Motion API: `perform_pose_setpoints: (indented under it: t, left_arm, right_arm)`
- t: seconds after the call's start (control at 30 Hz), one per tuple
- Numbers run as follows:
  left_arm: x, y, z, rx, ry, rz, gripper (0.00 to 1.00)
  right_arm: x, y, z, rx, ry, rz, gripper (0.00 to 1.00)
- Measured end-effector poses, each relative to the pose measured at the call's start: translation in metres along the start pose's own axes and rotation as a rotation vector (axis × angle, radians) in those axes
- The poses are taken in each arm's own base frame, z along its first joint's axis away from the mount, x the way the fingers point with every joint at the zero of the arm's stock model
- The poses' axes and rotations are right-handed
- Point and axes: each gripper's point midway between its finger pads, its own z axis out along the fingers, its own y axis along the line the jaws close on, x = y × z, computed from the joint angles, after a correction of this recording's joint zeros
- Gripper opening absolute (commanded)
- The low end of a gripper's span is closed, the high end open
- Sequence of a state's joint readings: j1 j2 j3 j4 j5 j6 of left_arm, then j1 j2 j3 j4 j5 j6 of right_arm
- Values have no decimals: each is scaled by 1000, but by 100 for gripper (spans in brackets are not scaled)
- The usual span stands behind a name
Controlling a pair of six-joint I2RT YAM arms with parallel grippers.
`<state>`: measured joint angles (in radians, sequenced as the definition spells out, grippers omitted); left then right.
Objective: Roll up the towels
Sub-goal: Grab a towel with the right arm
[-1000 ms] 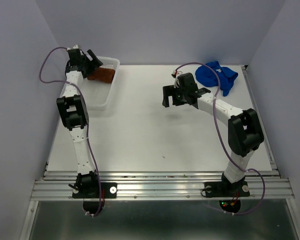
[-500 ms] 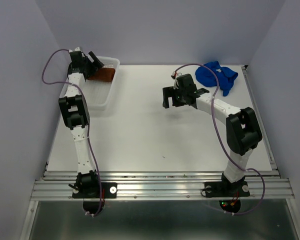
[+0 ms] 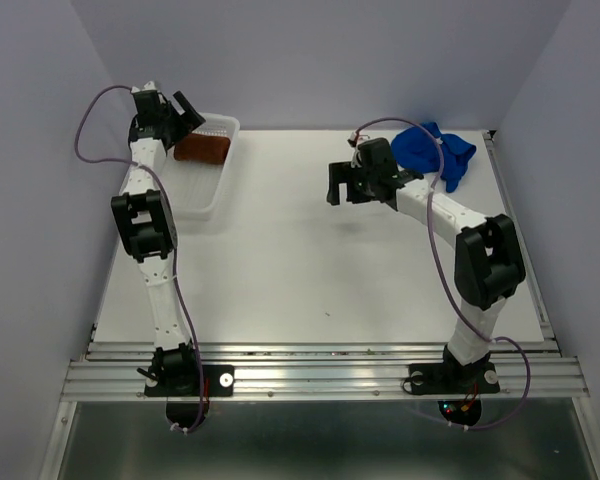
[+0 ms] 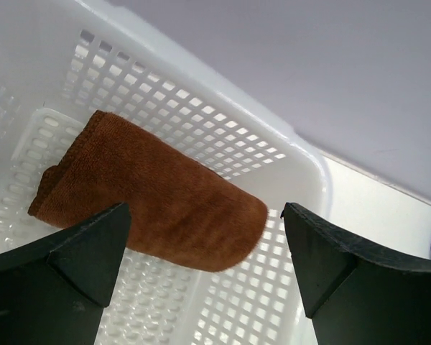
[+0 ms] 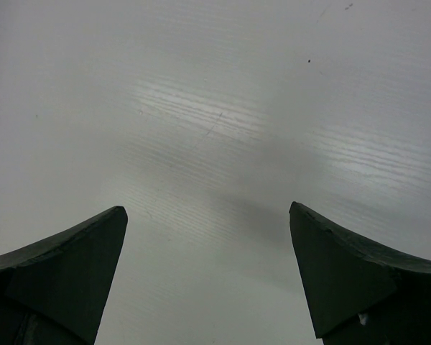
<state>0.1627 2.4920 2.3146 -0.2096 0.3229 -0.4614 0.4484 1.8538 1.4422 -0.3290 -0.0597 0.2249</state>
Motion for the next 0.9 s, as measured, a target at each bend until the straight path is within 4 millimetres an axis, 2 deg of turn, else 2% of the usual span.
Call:
perform_pose_setpoints:
  t: [0.13,0.23,0.3,0.33,0.4,0.43,0.47,0.5,0.6,0.63,0.77,0.83,0.87,0.9]
  left_arm:
    - [-28,-29,-37,14,-43,33,99]
    - [-51,-53,-73,18,-92,61,99]
    - [-61,-63,-99,7,-124,71,99]
    - [-63,-67,-115,-3,-134,73,99]
    - [-68,-71,-137,-23,-161,74,99]
    - [-67,-70,-147,-36,-169,73,99]
    - [-63,-68,-157,-53,-170,70,99]
    - [-58,-65,-164,-67,-165,66,99]
    - [-41,-53,-172,-104,-144,56,99]
    - [-33,-47,-172,-119,-130,51,99]
    - [-1,-21,-166,-185,-64,34,99]
    - [8,-15,-165,-204,-42,30,99]
    - [9,-13,-165,-209,-39,29,99]
    - [9,-12,-165,-213,-39,29,99]
  right_arm:
    - [-28,-19,-6,56,-62,63,100]
    - [-58,-47,-14,106,-130,126,100]
    - [-80,-81,-19,173,-183,184,100]
    - [-92,-105,-22,222,-215,214,100]
    - [-106,-145,-24,315,-253,257,100]
    - [-112,-162,-25,353,-269,272,100]
    - [-115,-190,-23,418,-281,294,100]
    - [-118,-205,-22,457,-290,304,100]
    - [-118,-269,-11,602,-292,333,100]
    - [-117,-277,-9,617,-289,335,100]
    - [-109,-335,26,675,-266,353,100]
    - [-103,-351,40,679,-255,355,100]
    - [-98,-357,48,676,-241,355,97]
    - [-94,-362,57,668,-231,355,78]
